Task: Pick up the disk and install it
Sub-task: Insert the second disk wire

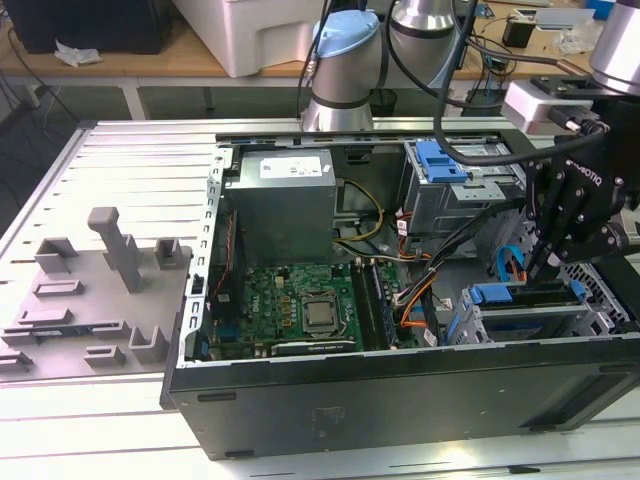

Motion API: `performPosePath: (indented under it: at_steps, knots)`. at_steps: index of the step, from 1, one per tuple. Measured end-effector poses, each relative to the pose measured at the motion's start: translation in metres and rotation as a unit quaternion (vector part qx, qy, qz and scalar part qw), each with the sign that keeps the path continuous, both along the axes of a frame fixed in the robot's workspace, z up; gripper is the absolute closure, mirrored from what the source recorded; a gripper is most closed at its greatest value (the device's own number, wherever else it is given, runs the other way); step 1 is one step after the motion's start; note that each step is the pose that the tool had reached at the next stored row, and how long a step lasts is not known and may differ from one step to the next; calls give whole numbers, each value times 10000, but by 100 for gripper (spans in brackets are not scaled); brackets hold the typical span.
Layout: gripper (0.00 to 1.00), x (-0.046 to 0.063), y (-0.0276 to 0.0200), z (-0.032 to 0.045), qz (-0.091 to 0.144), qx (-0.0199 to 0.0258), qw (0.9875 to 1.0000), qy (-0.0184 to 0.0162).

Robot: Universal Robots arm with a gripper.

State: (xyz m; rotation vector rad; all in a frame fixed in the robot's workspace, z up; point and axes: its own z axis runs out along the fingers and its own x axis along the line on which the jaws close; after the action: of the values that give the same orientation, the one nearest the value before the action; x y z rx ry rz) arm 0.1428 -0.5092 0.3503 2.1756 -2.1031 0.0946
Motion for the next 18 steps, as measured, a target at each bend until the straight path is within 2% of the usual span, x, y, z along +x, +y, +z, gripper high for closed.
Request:
performPosePath:
  at_steps: [18]
  knots:
    - [84, 4, -6, -47, 1, 11, 10000, 0]
